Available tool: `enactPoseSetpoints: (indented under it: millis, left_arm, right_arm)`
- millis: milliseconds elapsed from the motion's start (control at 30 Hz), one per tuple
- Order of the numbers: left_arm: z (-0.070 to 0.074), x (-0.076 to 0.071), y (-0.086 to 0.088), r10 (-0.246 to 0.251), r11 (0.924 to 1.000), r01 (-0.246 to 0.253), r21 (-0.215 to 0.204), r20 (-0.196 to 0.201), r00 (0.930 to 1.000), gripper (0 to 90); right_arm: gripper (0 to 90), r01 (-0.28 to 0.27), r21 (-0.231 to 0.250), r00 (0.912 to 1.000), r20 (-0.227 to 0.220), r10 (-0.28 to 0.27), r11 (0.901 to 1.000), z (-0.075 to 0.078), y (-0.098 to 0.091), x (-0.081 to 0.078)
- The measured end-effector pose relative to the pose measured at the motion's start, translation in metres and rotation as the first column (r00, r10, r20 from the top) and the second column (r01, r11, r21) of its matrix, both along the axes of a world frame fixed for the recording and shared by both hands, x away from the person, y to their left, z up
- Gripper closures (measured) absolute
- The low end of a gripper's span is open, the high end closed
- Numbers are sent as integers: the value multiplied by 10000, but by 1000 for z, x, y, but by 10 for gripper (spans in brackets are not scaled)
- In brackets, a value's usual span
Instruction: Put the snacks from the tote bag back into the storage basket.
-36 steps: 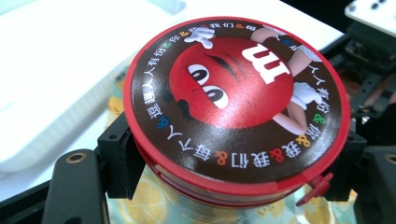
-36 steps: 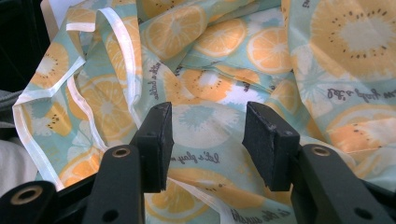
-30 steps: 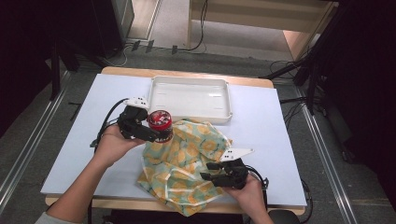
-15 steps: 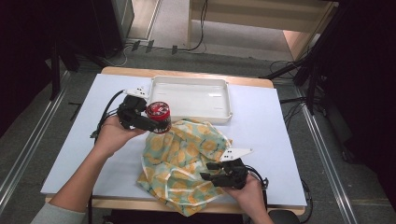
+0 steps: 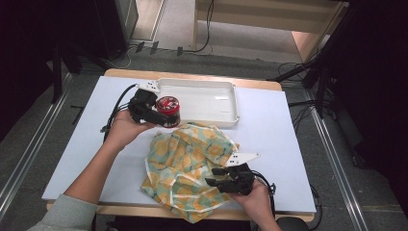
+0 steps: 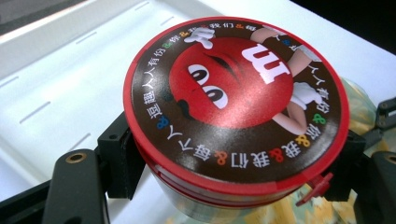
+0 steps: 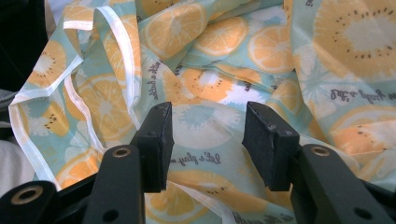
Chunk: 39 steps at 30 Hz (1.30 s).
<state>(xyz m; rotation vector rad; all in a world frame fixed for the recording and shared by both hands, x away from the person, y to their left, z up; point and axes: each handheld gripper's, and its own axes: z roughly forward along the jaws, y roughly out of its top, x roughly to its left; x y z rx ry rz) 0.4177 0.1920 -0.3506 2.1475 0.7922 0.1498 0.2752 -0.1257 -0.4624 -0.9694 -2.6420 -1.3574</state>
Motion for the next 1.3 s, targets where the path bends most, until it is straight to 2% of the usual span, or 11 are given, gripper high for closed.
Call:
enactPoseSetpoints:
  millis: [233, 367, 500, 633, 667, 733, 900, 967, 1000, 1100, 1300]
  left_arm:
    - [-1, 16, -7, 65, 9995, -65, 303, -10, 10000, 259]
    - [-6, 26, -7, 148, 9999, -147, 17, -199, 9997, 259]
    - [-12, 37, -11, 251, 9990, -245, 384, -150, 9996, 259]
    - [-15, 46, -15, 249, 9992, -245, 327, -135, 9996, 259]
    - [-16, 49, -15, 264, 9995, -262, 175, -107, 9996, 259]
    - [-18, 54, -16, 246, 9997, -244, 88, -275, 9993, 259]
    - [-18, 63, -22, 240, 9993, -234, 290, -198, 9995, 259]
    - [-20, 66, -22, 303, 9994, -301, 165, -105, 9995, 259]
    - [-21, 69, -22, 329, 9993, -326, 160, -237, 9992, 259]
    - [-25, 75, -25, 349, 9983, -341, 482, -152, 9993, 259]
    - [-36, 87, -32, 341, 9985, -335, 423, -143, 9993, 259]
  right_arm:
    - [534, -14, -26, 10000, 41, 14, 10000, 0, -1, -1]
    - [534, 26, 15, 10000, 37, -26, 10000, 0, -1, -1]
    - [538, 42, -26, 9999, 107, -41, 10000, 0, -1, -1]
    - [541, 83, 15, 9999, 125, -83, 10000, 1, -2, -1]
    - [541, 88, -1, 9999, 124, -88, 10000, 0, -2, -1]
    - [541, 98, -6, 9999, 108, -98, 10000, 0, -2, -1]
    - [541, 125, 44, 9999, 110, -125, 9999, 1, -3, -2]
    - [541, 154, 38, 9998, 96, -154, 9999, 1, -4, -2]
    - [541, 161, 51, 9998, 100, -162, 9999, 1, -4, -2]
    - [541, 175, 58, 9998, 82, -175, 9998, 1, -5, -2]
    - [540, 145, 46, 9998, 111, -146, 9999, 1, -5, -2]
